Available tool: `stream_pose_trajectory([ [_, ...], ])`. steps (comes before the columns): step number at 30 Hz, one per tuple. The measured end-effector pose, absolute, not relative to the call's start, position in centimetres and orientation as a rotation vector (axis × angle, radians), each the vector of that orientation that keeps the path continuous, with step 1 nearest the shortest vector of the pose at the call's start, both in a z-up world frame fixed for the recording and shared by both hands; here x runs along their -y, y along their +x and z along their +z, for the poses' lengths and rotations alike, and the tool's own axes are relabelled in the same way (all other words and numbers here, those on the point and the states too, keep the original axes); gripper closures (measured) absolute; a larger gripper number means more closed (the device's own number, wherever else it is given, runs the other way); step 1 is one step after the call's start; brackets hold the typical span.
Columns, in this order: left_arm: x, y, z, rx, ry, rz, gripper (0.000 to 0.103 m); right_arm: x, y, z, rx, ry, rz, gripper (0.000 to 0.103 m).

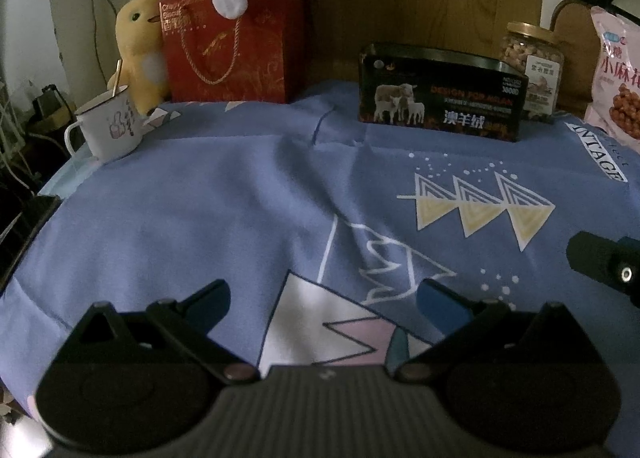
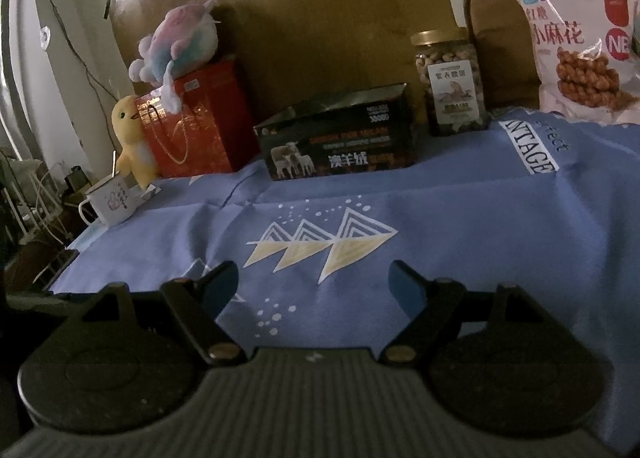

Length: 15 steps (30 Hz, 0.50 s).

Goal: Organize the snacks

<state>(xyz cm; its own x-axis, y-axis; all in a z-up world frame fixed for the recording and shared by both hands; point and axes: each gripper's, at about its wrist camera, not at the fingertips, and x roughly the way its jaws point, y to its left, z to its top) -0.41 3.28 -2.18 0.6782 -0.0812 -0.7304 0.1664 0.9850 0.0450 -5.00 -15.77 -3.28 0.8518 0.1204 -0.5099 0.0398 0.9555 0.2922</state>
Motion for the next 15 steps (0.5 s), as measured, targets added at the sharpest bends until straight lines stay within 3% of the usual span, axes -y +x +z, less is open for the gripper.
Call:
stream_pose_trajectory([
  [15, 0.1, 0.5, -1.8, -0.802, 0.171, -0.152, 0.000, 18.3, -5.2, -3.8, -0.528, 0.353, 0.015, 0.019],
])
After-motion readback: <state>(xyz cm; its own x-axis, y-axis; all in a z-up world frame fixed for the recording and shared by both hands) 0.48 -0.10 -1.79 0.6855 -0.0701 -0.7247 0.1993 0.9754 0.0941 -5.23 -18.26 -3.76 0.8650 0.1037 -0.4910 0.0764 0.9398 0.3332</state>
